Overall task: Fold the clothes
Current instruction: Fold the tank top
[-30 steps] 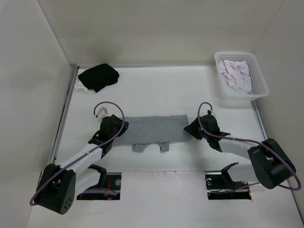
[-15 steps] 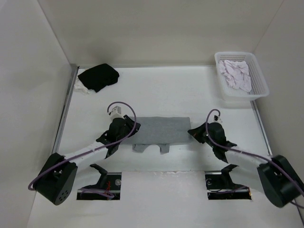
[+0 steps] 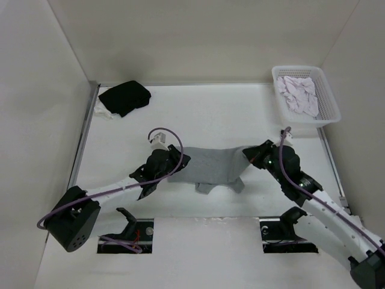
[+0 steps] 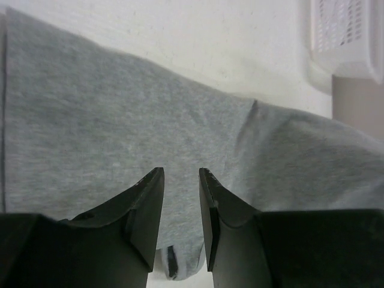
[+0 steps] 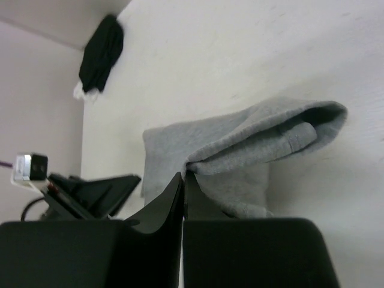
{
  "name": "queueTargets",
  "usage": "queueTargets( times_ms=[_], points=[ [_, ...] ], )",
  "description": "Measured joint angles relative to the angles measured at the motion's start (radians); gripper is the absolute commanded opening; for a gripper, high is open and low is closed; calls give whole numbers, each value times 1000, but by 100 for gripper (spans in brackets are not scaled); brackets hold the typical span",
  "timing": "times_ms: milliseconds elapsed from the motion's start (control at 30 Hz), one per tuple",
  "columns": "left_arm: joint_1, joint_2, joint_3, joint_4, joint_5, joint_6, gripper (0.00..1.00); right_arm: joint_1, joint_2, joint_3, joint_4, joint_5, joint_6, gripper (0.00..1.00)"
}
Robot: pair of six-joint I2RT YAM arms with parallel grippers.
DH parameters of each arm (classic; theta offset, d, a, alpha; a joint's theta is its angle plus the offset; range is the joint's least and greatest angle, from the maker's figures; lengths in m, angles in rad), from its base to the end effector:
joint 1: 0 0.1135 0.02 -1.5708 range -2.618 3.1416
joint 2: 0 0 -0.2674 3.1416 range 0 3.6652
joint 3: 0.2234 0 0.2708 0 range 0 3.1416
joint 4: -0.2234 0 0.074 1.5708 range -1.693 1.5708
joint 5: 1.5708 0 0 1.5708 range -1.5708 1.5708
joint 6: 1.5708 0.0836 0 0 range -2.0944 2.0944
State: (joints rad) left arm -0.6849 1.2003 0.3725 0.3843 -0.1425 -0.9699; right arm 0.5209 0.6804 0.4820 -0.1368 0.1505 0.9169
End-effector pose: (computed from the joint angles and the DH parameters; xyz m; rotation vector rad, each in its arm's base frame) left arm 0.2302 -0.1727 0.1416 -0.3972 2.0929 -0.8874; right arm 0.2064 0.1040 0.2370 0.4954 1.9277 0.8173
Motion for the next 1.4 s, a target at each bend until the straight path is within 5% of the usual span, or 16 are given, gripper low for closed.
queueTargets(
  times_ms=[233, 600, 800, 967, 1167, 1400],
  points=[
    [109, -209, -33, -27, 1, 0, 30, 280, 410, 308, -37, 86, -98, 1],
    [315, -491, -85, -211, 56, 1, 31, 489, 1004, 764, -67, 102, -140, 0],
    [397, -575, -85, -282, 110, 2, 35, 538, 1227, 900, -67, 85, -115, 43],
    [408, -562, -85, -294, 130, 2, 35, 574, 1192, 822, -24, 79, -108, 45],
    [315, -409, -85, -242, 125, 2, 35, 550, 925, 547, 105, 76, -97, 4],
    [135, -142, -55, -109, 103, 0, 34, 441, 863, 266, 324, 27, -55, 4]
  ],
)
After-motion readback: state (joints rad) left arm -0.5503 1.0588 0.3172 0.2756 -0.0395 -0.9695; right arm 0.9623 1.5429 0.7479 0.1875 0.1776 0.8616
